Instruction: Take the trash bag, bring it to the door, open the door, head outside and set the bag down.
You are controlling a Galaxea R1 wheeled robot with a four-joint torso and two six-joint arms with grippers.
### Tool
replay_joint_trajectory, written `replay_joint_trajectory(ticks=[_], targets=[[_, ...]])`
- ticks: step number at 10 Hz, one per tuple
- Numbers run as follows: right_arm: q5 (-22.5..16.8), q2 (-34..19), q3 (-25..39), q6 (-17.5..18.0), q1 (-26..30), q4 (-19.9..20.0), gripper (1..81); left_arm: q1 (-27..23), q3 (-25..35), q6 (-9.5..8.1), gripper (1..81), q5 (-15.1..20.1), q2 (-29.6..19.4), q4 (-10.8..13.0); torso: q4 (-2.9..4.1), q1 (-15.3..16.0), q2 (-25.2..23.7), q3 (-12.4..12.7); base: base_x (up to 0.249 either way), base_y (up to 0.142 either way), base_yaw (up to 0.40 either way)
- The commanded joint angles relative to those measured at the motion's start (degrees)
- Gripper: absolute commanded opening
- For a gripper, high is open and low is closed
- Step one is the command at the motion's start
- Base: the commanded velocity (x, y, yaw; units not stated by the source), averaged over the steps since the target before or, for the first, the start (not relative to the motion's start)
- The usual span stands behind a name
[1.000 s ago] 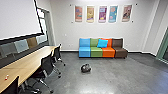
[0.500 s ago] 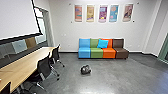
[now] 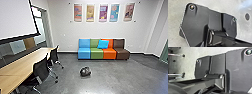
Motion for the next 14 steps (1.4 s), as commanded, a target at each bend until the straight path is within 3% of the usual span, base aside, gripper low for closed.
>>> replay_joint_trajectory(ticks=[1, 8, 14], targets=[[-3.4, -0.5, 1.2, 0.0, 2.9, 0.5, 81.1, -3.2, 0.4, -0.27, 81.1, 3.1, 0.1, -0.5, 0.00, 0.0, 0.0, 0.0, 0.195, 0.000, 0.000], [-3.3, -0.3, 1.2, 0.0, 2.9, 0.2, 81.1, -3.2, 0.2, -0.27, 81.1, 3.0, 0.0, -0.4, 0.00, 0.0, 0.0, 0.0, 0.195, 0.000, 0.000], [-3.2, -0.3, 1.2, 0.0, 2.8, 0.4, 81.1, -3.2, 0.2, -0.27, 81.1, 3.1, 0.0, -0.4, 0.00, 0.0, 0.0, 0.0, 0.195, 0.077, 0.000]])
